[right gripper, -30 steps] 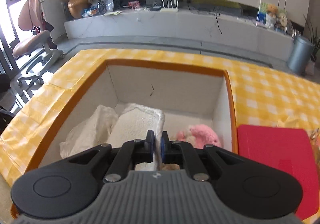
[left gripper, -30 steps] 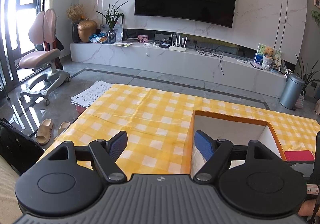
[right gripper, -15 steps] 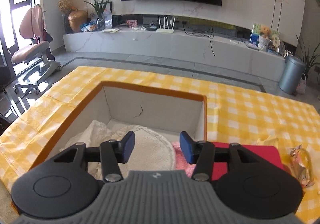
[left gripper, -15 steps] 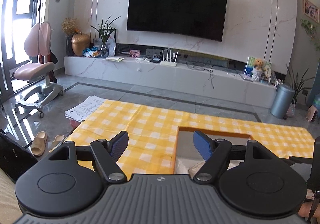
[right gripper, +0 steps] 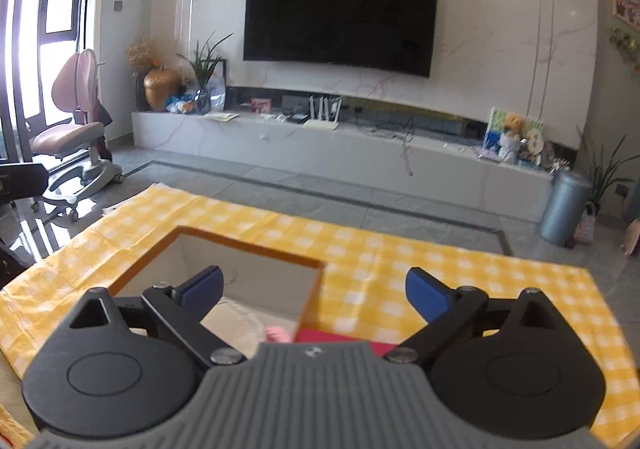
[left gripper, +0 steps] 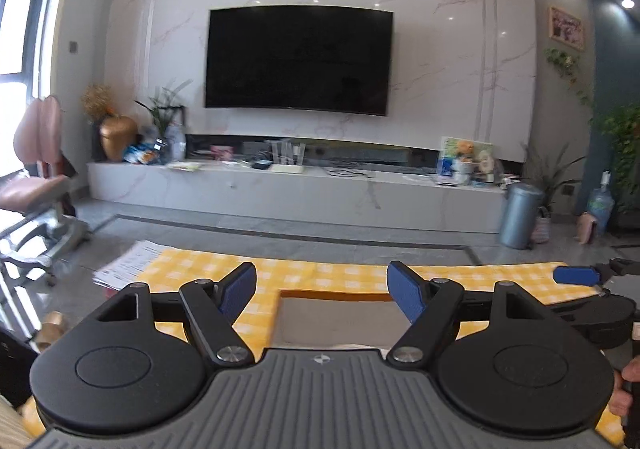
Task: Organize soft objects
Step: 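Withdraw both open tools from the box toward the brown sponge on the table, then grasp the brown bear sponge with the left tool while the right tool grasps the yellow snack packet, then lift the sponge in the left tool while the right tool carries the snack packet to the box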
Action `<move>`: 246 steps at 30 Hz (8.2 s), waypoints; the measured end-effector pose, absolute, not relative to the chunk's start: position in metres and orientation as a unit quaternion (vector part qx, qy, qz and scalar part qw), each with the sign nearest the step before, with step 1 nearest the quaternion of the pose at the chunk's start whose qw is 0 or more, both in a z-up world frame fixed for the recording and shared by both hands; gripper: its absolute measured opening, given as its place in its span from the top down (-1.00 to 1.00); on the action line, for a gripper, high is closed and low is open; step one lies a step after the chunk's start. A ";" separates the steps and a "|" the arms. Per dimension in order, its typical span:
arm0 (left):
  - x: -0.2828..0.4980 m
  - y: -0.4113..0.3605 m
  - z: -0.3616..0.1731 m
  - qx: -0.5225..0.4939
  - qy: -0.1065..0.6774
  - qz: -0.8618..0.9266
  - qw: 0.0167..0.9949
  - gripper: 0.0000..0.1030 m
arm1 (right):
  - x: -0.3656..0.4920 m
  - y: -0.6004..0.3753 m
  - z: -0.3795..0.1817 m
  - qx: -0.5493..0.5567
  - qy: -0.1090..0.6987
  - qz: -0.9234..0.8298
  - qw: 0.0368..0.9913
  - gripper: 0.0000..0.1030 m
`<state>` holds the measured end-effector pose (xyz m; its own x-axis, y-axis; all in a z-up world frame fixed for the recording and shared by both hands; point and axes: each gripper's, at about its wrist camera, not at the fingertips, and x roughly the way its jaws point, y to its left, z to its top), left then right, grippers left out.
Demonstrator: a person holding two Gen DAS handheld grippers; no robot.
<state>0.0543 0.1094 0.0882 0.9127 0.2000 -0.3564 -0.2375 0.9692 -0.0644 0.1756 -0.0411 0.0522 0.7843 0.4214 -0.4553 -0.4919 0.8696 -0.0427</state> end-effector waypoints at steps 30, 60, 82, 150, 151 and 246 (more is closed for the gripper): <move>0.106 -0.102 0.037 0.036 0.182 -0.013 0.983 -0.70 | 0.196 -0.277 0.024 0.042 0.212 0.074 0.974 -0.94; 0.218 -0.180 -0.100 -0.046 0.382 0.023 0.923 -0.72 | 0.313 -0.279 -0.094 0.007 0.333 0.111 0.936 -0.93; 0.207 -0.174 -0.093 0.009 0.397 -0.009 0.918 -0.58 | 0.331 -0.286 -0.136 0.016 0.430 0.127 0.894 -0.20; 0.290 -0.180 -0.121 -0.146 0.489 0.261 0.819 -1.00 | 0.299 -0.312 -0.118 0.025 0.500 -0.007 0.866 -0.04; 0.289 -0.180 -0.122 -0.142 0.485 0.260 0.823 -1.00 | 0.298 -0.312 -0.118 0.023 0.499 -0.006 0.866 -0.03; 0.093 0.128 0.031 -0.133 0.232 0.137 0.954 -0.62 | 0.223 0.015 0.025 -0.061 0.296 0.327 0.895 0.25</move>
<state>0.0926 0.1284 0.0310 0.8552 0.1994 -0.4785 -0.3228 0.9271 -0.1905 0.2231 0.0150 0.0254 0.6107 0.5498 -0.5699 -0.6221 0.7784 0.0843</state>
